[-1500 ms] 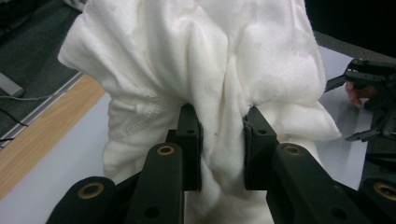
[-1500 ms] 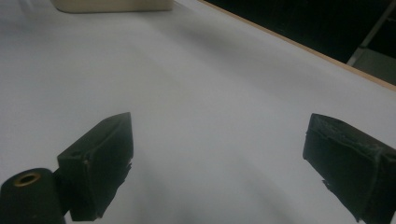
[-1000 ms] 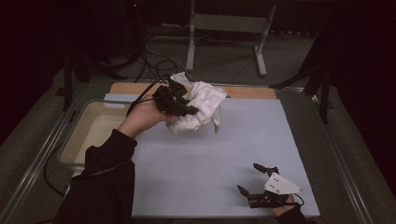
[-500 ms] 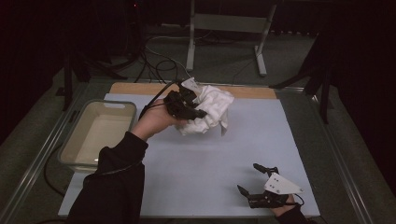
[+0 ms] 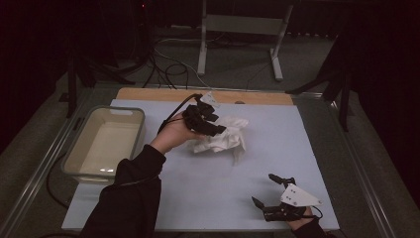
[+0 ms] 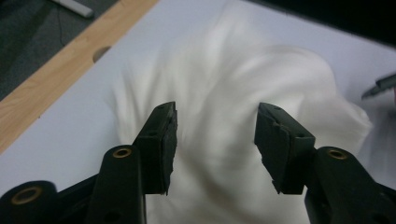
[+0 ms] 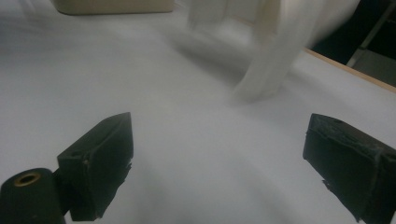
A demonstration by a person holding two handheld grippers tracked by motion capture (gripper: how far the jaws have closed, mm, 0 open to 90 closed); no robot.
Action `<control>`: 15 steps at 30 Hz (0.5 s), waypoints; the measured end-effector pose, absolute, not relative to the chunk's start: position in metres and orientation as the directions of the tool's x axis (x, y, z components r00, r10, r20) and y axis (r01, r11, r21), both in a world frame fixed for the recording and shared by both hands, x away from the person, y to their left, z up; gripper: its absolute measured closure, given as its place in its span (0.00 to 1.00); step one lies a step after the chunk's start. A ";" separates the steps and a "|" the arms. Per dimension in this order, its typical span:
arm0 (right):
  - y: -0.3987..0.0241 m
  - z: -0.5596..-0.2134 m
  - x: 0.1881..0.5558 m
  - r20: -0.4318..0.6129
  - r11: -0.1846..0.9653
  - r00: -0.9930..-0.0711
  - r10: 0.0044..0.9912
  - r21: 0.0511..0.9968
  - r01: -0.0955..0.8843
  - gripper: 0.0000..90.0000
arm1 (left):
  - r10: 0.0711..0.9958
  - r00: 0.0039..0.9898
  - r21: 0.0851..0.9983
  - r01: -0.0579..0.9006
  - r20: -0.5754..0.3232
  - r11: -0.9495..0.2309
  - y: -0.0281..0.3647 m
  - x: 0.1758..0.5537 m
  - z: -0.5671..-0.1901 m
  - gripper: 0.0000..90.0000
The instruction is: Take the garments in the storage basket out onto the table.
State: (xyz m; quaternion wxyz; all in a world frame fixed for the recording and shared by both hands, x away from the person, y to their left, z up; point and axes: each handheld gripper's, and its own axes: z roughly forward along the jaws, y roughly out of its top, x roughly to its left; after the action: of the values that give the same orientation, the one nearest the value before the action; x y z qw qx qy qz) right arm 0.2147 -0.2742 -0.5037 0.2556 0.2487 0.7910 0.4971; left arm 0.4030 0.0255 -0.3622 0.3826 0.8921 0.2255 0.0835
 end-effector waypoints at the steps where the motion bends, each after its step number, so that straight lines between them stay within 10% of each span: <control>1: -0.274 -0.504 0.215 -0.157 0.382 -0.746 0.648 0.914 0.139 0.10 | 0.473 0.881 0.721 0.345 -0.027 -0.601 0.025 0.403 -0.362 0.51; 15: -0.274 -0.504 0.215 -0.157 0.383 -0.749 0.644 0.913 0.138 0.10 | 0.458 0.885 0.733 0.365 -0.082 -0.574 0.024 0.395 -0.358 0.17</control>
State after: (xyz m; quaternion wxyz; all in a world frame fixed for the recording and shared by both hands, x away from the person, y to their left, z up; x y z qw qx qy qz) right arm 0.2148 -0.2737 -0.5042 0.2543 0.2471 0.7918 0.4973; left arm 0.3949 0.0242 -0.3580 0.3991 0.8851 0.2322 0.0582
